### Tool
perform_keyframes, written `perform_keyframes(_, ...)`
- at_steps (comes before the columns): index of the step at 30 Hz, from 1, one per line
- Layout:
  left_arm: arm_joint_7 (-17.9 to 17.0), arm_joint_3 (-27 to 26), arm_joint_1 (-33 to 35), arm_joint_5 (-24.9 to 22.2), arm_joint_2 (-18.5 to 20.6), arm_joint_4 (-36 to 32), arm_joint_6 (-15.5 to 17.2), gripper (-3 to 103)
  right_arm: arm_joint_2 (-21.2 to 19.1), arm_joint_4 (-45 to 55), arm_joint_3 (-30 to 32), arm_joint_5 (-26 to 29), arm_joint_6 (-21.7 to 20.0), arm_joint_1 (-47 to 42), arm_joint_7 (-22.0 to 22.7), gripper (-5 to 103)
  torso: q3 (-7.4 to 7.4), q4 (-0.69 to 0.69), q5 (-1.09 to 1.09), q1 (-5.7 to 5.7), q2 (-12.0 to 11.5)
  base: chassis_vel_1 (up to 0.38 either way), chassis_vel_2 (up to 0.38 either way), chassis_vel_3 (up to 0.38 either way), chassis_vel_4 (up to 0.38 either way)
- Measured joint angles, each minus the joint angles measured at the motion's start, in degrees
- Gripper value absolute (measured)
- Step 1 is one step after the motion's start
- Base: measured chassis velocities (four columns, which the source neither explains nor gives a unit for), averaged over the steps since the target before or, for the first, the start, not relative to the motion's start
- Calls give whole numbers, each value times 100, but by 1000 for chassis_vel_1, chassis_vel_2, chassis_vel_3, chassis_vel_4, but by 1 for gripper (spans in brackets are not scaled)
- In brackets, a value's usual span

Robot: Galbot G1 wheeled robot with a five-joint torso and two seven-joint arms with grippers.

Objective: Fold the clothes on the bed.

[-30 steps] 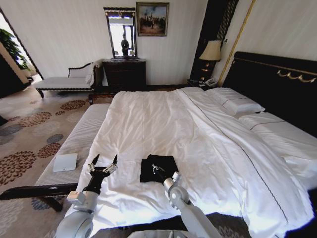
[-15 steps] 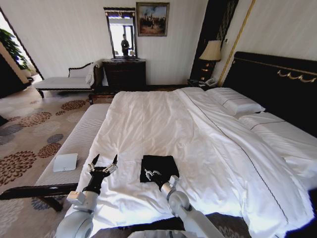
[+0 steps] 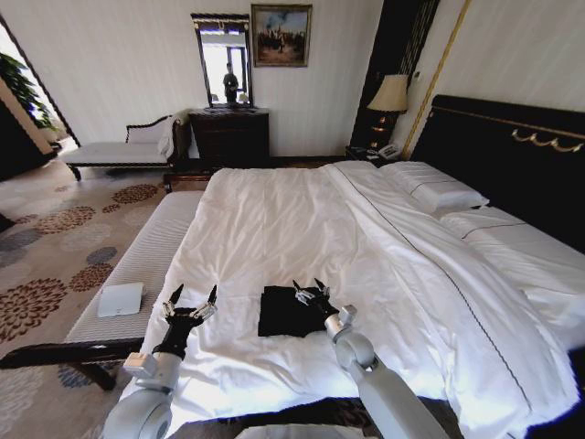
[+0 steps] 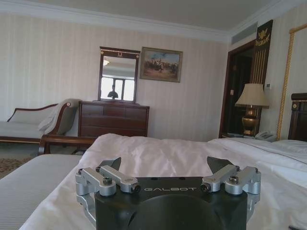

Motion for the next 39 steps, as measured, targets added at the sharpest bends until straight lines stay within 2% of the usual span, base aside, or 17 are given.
perform_keyframes(1, 0, 1, 0, 0, 0, 0, 1, 100, 53, -228, -120, -379, 145, 97, -5, 100, 0, 0, 0, 0, 0, 0, 0, 0, 0)
perform_keyframes(3, 0, 0, 0, 0, 0, 0, 0, 100, 112, -444, -288, -700, 249, 184, -10, 100, 0, 0, -1, 0, 1, 0, 0, 0, 0)
perform_keyframes(8, 0, 0, 0, 0, 0, 0, 0, 100, 250, -804, -817, -1059, 312, 364, -27, 100, -1, 0, -1, 0, 0, 0, 0, 0, 0)
perform_keyframes(14, 0, 0, 0, 0, 0, 0, 0, 100, 283, -872, -1374, -1122, 311, 438, -40, 100, 0, 0, -1, 0, 0, 0, 0, 0, 0)
perform_keyframes(20, 0, 0, 0, 0, 0, 0, 0, 100, 229, -390, -1352, -770, 245, 292, -19, 100, -1, 0, 0, 0, 1, 0, 0, 0, 0)
perform_keyframes(25, 0, 0, 0, 0, 0, 0, 0, 100, 129, 88, -857, -567, 212, 28, 2, 100, -1, 1, 0, 0, 2, 0, 0, 0, 0)
perform_keyframes(30, 0, 1, 0, 0, 0, 0, -1, 100, -89, 682, 135, -272, 242, -514, -35, 100, -1, 0, 1, 0, 2, 0, 0, 0, 0)
perform_keyframes(31, 0, 1, 0, 0, 0, 0, -1, 100, -89, 682, 135, -272, 242, -514, -35, 100, -1, 0, 1, 0, 2, 0, 0, 0, 0)
perform_keyframes(34, 0, 0, 0, 0, 0, 0, -1, 100, -311, 1132, 953, 167, 296, -1043, -45, 100, -1, 0, 0, 0, 1, 0, 0, 0, 0)
perform_keyframes(36, 0, 1, 0, 0, 0, 0, -1, 100, -341, 1219, 1129, 221, 307, -1162, -63, 100, -1, 0, 1, 0, 2, 0, 0, 0, 0)
perform_keyframes(39, -1, 0, 0, 0, 0, 0, -1, 100, -373, 1681, 1897, 317, 380, -1744, -177, 100, -1, -2, 0, 0, 2, 0, 0, 0, 0)
